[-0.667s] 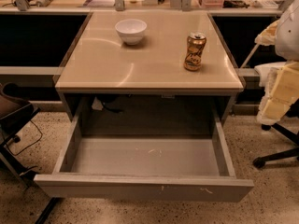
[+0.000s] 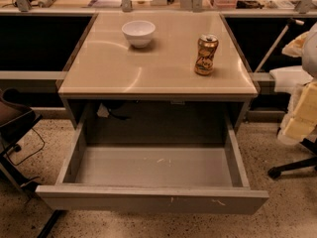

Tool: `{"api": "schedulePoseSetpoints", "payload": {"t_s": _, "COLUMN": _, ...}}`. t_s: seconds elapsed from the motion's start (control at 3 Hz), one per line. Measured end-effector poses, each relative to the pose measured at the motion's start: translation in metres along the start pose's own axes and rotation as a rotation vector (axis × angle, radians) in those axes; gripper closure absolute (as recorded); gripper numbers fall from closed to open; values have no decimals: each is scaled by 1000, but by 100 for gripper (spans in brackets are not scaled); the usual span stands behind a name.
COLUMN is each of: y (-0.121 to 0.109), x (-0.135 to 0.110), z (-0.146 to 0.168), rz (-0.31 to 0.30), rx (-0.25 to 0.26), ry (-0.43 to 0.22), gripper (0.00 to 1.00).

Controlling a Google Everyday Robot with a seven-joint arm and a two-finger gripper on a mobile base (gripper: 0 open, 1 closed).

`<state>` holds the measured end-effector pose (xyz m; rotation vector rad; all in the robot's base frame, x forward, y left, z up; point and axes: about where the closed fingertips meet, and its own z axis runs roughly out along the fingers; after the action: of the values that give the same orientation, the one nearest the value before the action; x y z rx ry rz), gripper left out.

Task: Close top drawer

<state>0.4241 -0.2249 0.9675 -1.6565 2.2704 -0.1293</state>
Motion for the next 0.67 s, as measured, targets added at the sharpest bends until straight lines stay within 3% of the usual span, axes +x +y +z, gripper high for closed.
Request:
{"api": "schedulePoseSetpoints", "payload": {"t_s": 0.33, "y": 24, "x": 24, "z": 15, "rz": 81, "rx": 39, "ry": 32, "gripper": 0}}
{"api": "schedulePoseSetpoints", "payload": {"t_s": 0.67, "y": 53, "x": 55, "z": 45, "rz": 151, "rx": 2, "ry": 103, "gripper": 0}}
